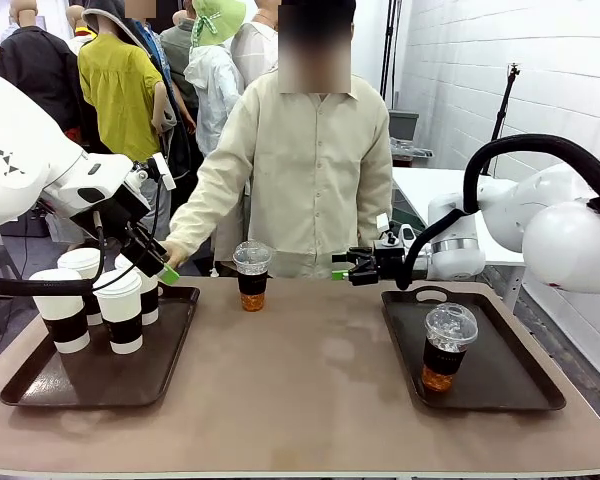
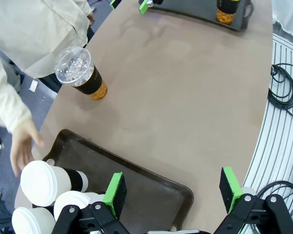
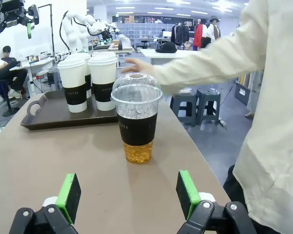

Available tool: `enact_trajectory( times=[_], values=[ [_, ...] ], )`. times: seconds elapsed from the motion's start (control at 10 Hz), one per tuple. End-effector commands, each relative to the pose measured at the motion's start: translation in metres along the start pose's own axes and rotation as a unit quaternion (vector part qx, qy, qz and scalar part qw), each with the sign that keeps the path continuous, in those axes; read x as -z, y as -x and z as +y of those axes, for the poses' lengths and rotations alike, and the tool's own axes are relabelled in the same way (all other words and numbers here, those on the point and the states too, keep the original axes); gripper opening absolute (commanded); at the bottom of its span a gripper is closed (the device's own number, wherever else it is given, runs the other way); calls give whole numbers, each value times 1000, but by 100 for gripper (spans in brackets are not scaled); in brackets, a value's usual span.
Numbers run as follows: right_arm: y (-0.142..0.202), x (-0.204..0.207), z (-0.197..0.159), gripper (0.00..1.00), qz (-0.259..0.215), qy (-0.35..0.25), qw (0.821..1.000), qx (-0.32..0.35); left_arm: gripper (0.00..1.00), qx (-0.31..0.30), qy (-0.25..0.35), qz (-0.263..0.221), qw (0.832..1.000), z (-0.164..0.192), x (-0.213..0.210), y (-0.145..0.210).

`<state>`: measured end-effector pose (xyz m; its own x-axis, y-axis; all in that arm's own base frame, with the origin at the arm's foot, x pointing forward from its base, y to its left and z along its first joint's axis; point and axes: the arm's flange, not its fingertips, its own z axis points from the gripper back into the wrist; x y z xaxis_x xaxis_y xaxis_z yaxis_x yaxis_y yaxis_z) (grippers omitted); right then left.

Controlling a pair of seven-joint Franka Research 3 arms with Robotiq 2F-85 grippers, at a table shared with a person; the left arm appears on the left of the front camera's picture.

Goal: Distribute the coffee onto the tray.
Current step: Pick up another iced Americano from the middle of the table and place it on the right Handle tray.

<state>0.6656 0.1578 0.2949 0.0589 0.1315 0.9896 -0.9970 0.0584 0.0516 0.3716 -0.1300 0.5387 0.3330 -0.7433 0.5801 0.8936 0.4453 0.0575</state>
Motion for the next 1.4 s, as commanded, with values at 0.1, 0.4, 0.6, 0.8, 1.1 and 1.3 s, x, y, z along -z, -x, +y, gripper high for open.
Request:
enact_trajectory(
  times=[0.1,0.4,0.6,0.8,1.1,1.3],
  values=[
    [-1,1,3,100,0,-1,1000,1,100,0,7,-4,1000,2,-1,1],
    [-1,11,1,100,-12,25,1000,5,100,0,7,-4,1000,2,-1,1],
    [-1,26,-6,100,-17,27,999,1,100,0,7,-4,1000,2,-1,1],
    [-2,45,-9,100,-21,20,1000,8,100,0,7,-4,1000,2,-1,1],
    [0,71,-11,100,-22,4,1000,13,100,0,7,-4,1000,2,-1,1],
    [2,86,-18,100,-17,-7,1000,9,100,0,7,-4,1000,2,-1,1]
  ],
)
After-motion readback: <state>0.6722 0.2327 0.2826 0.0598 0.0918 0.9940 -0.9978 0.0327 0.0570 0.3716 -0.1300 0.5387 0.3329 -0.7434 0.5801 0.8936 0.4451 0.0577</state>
